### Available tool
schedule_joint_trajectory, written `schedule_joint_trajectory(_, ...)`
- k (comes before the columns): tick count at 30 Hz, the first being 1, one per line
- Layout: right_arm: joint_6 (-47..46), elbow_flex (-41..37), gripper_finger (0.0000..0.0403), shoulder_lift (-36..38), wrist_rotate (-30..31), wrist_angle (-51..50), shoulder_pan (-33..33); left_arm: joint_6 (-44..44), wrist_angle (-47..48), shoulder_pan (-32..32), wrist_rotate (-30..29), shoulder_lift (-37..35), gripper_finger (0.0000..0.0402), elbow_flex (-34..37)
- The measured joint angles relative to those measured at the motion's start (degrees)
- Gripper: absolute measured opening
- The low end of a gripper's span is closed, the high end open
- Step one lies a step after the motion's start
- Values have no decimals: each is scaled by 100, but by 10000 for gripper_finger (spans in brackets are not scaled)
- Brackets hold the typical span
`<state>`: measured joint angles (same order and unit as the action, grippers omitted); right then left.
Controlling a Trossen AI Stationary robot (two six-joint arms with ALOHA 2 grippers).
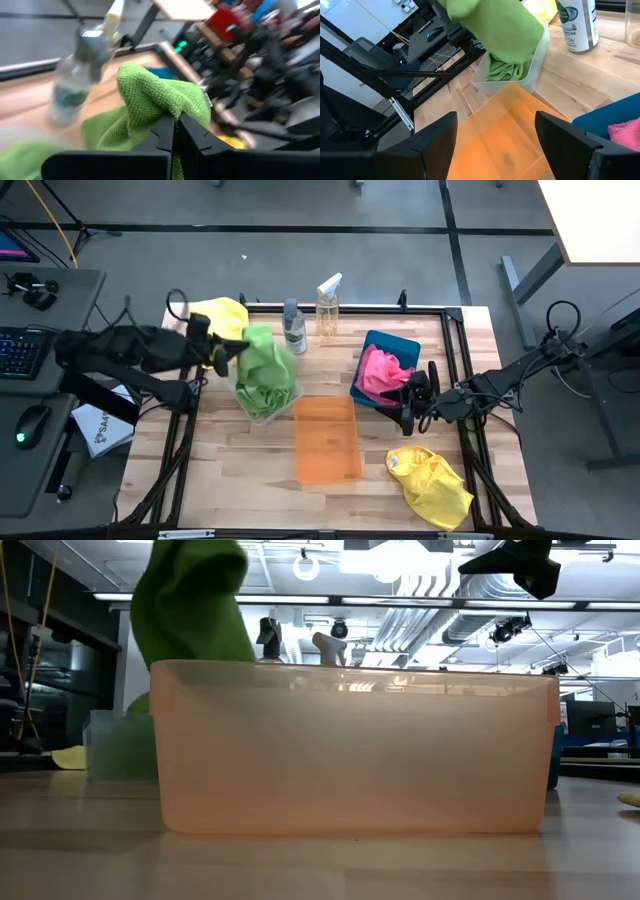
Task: Sort microfiber towel by color & place in baskets
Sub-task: Put the green microfiber towel into the transparent bin
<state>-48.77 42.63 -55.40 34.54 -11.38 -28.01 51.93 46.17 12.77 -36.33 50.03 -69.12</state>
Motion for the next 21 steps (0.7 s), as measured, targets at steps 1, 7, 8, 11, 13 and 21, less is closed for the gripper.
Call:
schedule_joint_trajectory(1, 2, 0, 264, 0, 0, -2, 0, 203, 235, 159, -196, 64, 0, 0)
schedule_joint_trajectory(7, 3, 0, 264, 0, -2, -44, 0, 1804, 1687, 874, -1104, 361, 0, 0)
schedule_joint_trajectory(8, 2, 0, 264, 0, -2, -44, 0, 2073, 1929, 944, -1142, 391, 0, 0)
schedule_joint_trajectory(11, 4, 0, 264, 0, -2, -48, 0, 2780, 2627, 1074, -1140, 497, 0, 0)
schedule_joint_trajectory(13, 3, 0, 264, 0, -2, -69, 0, 3051, 3033, 1093, -929, 596, 0, 0)
schedule_joint_trajectory(21, -18, 0, 264, 0, 36, -118, 0, 3672, 4347, 1087, 608, 1298, 0, 25)
